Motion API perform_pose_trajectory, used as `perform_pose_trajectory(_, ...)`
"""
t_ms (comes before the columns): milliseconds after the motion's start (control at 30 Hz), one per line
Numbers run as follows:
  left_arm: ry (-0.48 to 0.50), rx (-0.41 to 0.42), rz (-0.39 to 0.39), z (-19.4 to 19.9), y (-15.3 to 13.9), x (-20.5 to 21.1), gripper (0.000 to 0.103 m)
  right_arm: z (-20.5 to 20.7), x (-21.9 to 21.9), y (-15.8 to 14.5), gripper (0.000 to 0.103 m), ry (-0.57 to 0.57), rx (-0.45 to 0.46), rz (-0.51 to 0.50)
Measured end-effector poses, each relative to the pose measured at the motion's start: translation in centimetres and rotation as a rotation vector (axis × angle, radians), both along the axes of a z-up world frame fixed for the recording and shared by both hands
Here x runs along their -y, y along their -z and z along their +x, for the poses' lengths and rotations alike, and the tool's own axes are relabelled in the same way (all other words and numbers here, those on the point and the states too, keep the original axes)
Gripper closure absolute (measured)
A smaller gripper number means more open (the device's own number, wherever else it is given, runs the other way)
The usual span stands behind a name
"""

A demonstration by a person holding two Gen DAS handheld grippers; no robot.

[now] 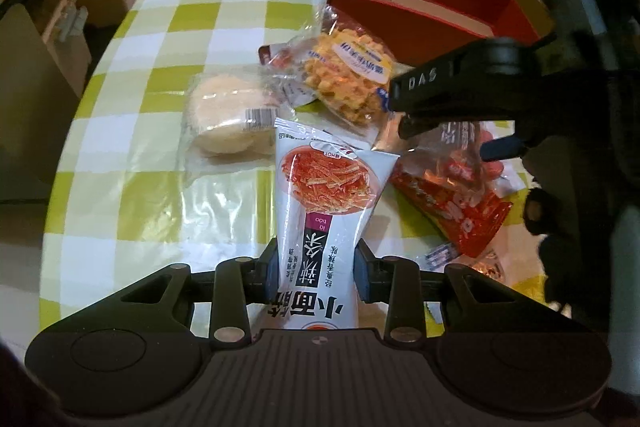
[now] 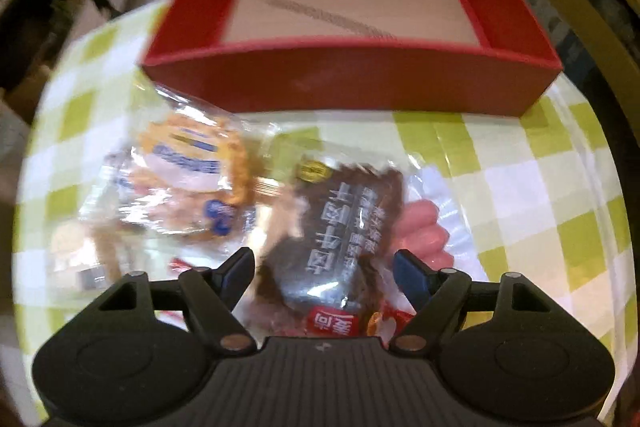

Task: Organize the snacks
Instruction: 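Carry both bags into the red box and open both tools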

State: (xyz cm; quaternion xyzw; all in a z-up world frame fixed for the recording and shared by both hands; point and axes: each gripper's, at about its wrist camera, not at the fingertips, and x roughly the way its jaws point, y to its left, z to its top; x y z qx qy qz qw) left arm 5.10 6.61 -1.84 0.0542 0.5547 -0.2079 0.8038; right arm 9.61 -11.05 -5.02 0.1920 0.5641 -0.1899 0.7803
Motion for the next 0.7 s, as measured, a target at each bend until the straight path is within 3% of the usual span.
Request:
perform_pose_trajectory(67,-0.001,-0.019,-0.014,0.2,0.1,-0.2,0.059,0.3,-0.3,0.3,0.009,-0.014,-0.003,-0.014)
perform_pose_trajectory(100,-0.001,-0.022,-0.018,0.2,0.1,-0.2,0.059,0.5,-0.4,0.6,0.0,-0.033,-0.014,-0.013)
perform_pose_trajectory(267,0.0,-0.024,-0.009,0.3,0.3,-0.2,0.059,-0.1,-1.3,1.2,0.0,-0.138,-0.034,-0.088)
perform_pose_trajectory(333,0.0,-0.032,-0.013,0.5,0.4,-0.3,0.059,-0.9,-0.9,0.7,0.006,-0.166,-0.02,-0.079)
perform_pose_trajectory(433,0.005,-0.029,-0.013,0.4,0.2,0.0,0.059,-2.5,0.8,0.3,0.017,-0.157,0.015,0.018)
perform_pose_trajectory(700,0.033,-0.001,-0.003,-0.3,-0.5,1.8,0.058,-6.9,4.4,-2.1,0.02,-0.163,0.113,0.109)
